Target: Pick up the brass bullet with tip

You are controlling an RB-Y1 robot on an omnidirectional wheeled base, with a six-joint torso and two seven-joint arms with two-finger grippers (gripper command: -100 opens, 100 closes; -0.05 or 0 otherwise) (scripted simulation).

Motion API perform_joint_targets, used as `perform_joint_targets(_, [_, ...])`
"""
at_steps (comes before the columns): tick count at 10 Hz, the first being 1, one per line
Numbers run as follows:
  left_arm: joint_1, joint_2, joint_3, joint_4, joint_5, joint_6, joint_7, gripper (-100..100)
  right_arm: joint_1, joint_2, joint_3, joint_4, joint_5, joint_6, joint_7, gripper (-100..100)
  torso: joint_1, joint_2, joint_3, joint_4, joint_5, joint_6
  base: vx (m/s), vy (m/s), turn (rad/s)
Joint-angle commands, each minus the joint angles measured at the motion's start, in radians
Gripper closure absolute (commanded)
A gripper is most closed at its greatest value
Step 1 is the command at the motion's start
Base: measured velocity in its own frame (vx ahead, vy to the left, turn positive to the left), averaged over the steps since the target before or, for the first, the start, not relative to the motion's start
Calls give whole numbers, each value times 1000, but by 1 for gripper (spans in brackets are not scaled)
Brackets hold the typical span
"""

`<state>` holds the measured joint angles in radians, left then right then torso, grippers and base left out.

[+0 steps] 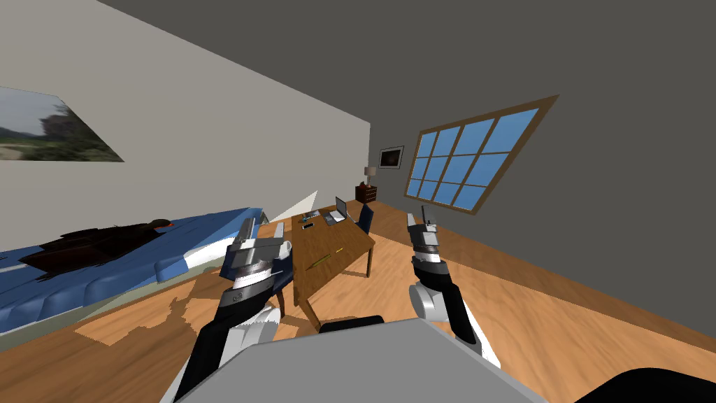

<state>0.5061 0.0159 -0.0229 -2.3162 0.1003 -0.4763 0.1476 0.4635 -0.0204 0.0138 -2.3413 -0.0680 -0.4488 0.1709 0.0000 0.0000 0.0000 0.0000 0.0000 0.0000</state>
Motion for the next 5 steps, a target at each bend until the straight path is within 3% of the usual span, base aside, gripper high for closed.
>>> perform_joint_targets(1, [-5,29,5,15,7,16,4,-100,0,0,0,0,0,0,0,0,0,0,0,0,0,0,-6,-3,-18])
perform_joint_targets(5, [-28,107,34,96,51,105,31,-100,0,0,0,0,0,0,0,0,0,1,1,0,0,0,-19,-8,-28])
